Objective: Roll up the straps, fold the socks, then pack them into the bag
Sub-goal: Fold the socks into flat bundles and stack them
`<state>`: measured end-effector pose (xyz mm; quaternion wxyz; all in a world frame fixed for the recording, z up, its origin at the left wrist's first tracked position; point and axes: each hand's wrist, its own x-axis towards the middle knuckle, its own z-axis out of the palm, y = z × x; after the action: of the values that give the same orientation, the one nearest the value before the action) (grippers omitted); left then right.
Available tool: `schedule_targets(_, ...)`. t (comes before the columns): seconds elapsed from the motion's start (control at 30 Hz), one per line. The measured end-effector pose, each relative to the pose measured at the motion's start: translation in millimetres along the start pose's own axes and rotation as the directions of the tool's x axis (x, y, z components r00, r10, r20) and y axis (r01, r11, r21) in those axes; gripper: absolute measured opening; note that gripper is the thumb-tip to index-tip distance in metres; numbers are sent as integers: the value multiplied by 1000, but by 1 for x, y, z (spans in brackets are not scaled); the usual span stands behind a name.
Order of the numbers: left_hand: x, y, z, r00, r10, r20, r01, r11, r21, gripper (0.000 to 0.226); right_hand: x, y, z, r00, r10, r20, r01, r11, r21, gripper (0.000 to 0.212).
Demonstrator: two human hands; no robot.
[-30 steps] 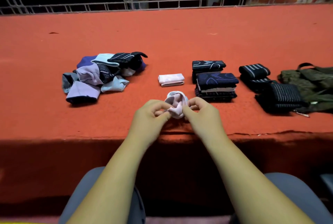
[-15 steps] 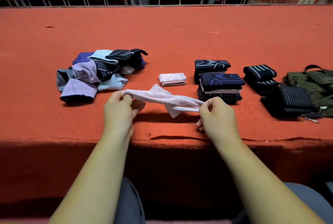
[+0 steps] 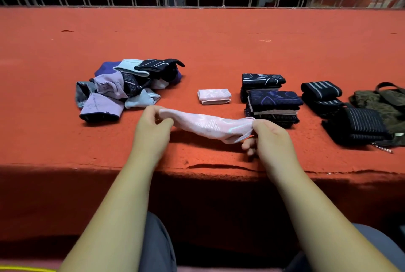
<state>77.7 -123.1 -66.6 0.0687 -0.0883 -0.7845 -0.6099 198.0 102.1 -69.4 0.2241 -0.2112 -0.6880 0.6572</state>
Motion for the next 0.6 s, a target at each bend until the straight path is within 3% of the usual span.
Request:
schedule_targets(0.07, -8, 11, -2, 999, 0, 43, 3, 999, -51, 7, -2, 0, -1, 997, -30, 73, 27, 999, 44, 29)
schedule_targets(0.13, -14, 15, -4, 997, 16, 74, -13, 999, -44, 20, -2, 2, -2, 985, -76, 154, 69, 996, 50, 24)
schedule_targets(0.2, -16, 14, -3, 996, 62, 65, -72, 985, 155, 23, -3, 2, -2, 972, -122, 200, 107, 991, 86, 19)
schedule_targets(0.27, -19, 13, 1, 974, 211, 81, -225, 884, 410, 25, -5, -1, -1, 958, -171, 230, 136, 977, 163, 16)
schedule_targets(0.3, -19, 13, 4, 950, 291, 113, -310, 843, 439, 33, -6, -3, -1, 948, -210, 239, 169, 969, 182, 16)
schedule_targets(0.4, -19, 26, 13, 821, 514, 248, -570, 752, 331, 45, -12, -12, -3, 912, -327, 250, 288, 941, 179, 18)
schedule_targets(0.47, -21, 39, 18, 745, 577, 335, -664, 695, 278, 44, -14, -16, -4, 895, -377, 240, 339, 923, 182, 19)
schedule_targets(0.53, -23, 48, 25, 715, 588, 377, -688, 686, 236, 49, -15, -19, -3, 884, -416, 214, 375, 903, 209, 22)
schedule_targets(0.6, -24, 54, 30, 728, 598, 335, -674, 714, 189, 49, -14, -22, -3, 877, -444, 183, 396, 884, 249, 23)
